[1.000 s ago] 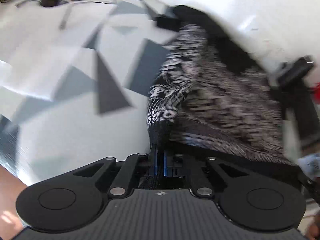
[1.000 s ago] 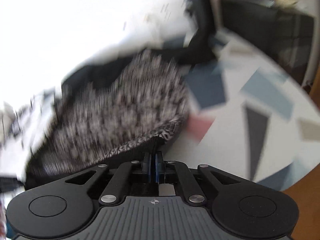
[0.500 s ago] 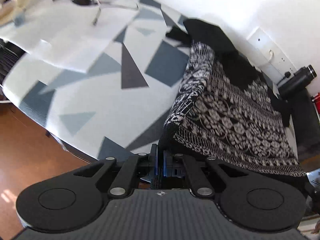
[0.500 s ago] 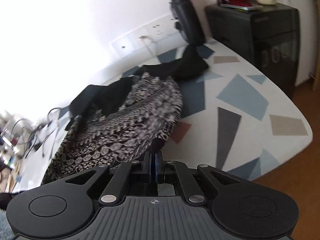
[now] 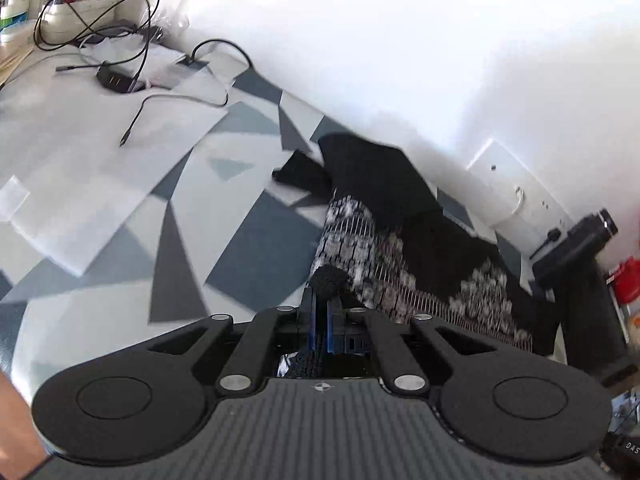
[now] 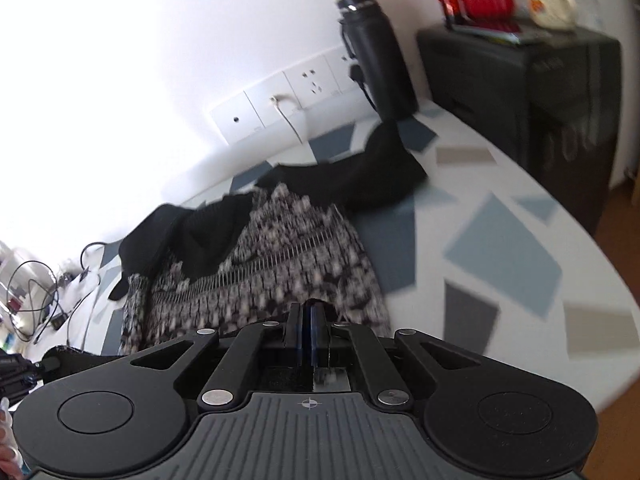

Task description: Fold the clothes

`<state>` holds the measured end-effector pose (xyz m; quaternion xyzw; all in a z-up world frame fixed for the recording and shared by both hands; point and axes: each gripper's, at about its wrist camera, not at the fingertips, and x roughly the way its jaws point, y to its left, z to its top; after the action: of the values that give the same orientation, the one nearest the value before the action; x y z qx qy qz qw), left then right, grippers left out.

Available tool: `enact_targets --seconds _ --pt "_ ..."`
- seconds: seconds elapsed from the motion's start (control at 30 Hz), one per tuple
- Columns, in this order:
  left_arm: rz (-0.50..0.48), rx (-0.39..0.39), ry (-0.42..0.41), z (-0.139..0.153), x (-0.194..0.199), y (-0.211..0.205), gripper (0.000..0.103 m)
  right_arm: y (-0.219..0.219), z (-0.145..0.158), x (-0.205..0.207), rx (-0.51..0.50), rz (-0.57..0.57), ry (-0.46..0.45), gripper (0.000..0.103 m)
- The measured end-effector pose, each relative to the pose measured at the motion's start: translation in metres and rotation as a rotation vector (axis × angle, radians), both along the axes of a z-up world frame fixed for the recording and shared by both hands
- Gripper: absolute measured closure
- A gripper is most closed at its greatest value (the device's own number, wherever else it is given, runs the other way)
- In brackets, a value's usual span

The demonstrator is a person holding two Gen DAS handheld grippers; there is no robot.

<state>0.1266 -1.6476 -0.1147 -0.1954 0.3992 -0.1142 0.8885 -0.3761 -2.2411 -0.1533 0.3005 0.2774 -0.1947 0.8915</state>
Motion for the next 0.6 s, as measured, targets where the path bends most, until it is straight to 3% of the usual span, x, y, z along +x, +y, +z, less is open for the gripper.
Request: enact_targets --seconds 0.1,0.2,0.33,0.4,0.43,0.47,0.5,0.53,0.6 --pt "-0.004 0.022 -0.07 0.003 0.023 -0.014 0.098 -0.012 0.006 0.026 -0.037 -0.032 -0.036 0.1" --pt "-0.05 0.103 -0.073 -0.015 0.045 -0.038 0.098 -0.026 0.002 0.055 -0.043 -0.083 -0.035 0.1" --pt "-0.144 0.233 -0.032 -0.049 0.065 -0.065 0.095 -0.039 -0.03 0.094 -0.057 -0.138 0.085 0.1" --pt "-0.18 0.239 -0.013 -0.057 0.065 -0.064 0.088 -0.038 -0.046 0.106 -0.092 -0.162 0.157 0.095" --pt "-0.195 0.233 -0.005 -0.06 0.064 -0.061 0.073 -0.035 -0.052 0.109 -0.124 -0.185 0.194 0.087" --pt "-0.21 0.223 -0.003 -0.061 0.062 -0.058 0.051 -0.031 -0.056 0.108 -0.146 -0.198 0.205 0.063" --pt "-0.223 0.217 -0.006 -0.061 0.06 -0.055 0.041 -0.027 -0.059 0.105 -0.157 -0.202 0.192 0.043" --pt "-0.237 0.222 -0.013 -0.061 0.059 -0.054 0.033 -0.024 -0.061 0.101 -0.164 -0.199 0.173 0.035" --pt "-0.275 0.254 0.006 -0.066 0.063 -0.062 0.033 -0.02 -0.064 0.099 -0.188 -0.177 0.177 0.017"
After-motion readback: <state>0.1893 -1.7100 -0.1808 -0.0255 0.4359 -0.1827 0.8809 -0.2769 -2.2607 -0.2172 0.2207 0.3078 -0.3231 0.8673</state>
